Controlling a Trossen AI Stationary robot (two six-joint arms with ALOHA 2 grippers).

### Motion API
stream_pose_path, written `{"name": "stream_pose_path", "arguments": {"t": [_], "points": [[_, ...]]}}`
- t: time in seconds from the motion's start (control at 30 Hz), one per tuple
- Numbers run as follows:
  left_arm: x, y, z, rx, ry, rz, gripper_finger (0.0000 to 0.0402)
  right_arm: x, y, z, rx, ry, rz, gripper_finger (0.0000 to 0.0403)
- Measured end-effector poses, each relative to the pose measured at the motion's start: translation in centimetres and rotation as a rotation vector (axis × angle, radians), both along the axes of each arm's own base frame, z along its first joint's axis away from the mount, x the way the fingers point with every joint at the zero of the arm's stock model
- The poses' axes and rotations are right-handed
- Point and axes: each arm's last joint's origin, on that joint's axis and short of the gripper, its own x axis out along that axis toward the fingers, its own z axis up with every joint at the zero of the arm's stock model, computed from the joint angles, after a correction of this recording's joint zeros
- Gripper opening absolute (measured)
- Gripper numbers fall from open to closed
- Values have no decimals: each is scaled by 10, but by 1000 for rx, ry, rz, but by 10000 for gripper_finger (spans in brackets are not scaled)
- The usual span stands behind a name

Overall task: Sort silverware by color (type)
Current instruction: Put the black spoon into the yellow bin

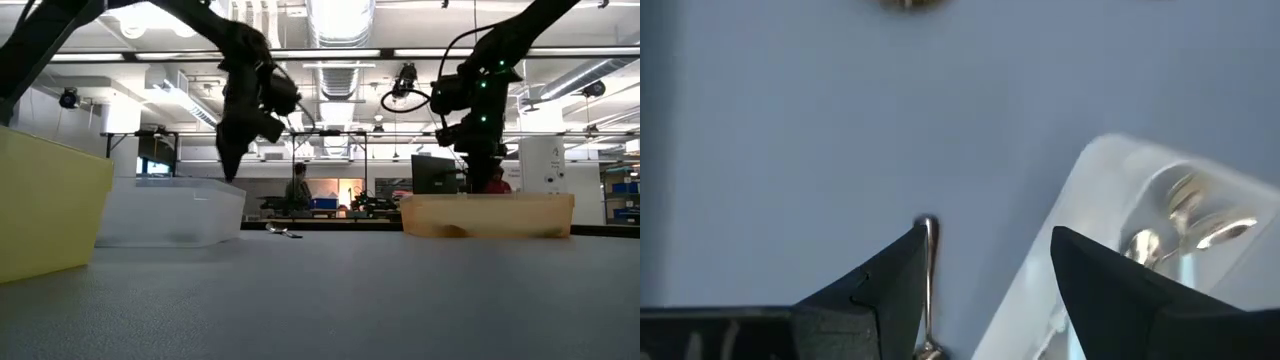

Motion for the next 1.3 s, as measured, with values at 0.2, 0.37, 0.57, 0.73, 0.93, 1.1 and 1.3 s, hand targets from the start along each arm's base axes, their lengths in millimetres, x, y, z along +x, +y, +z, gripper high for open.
{"name": "stream_pose_path", "arguments": {"t": [0.2,0.37,0.57,0.73,0.93,1.1,1.3], "points": [[-17,-10,-42,-52,133,-6,194,3,-4,2,-43,-32,14,166],[-29,-13,-64,-1,238,-19,194,6,-7,3,-79,-63,14,171],[-41,-20,-84,-23,286,-16,194,10,-11,8,-119,-102,3,171],[-48,-21,-98,22,314,10,194,12,-14,10,-151,-131,3,171],[-51,-20,-102,73,326,26,194,15,-17,12,-182,-158,5,171],[-51,-17,-104,110,323,94,187,15,-17,12,-183,-159,4,171],[-49,-17,-101,120,330,195,141,14,-17,12,-181,-157,4,171]]}}
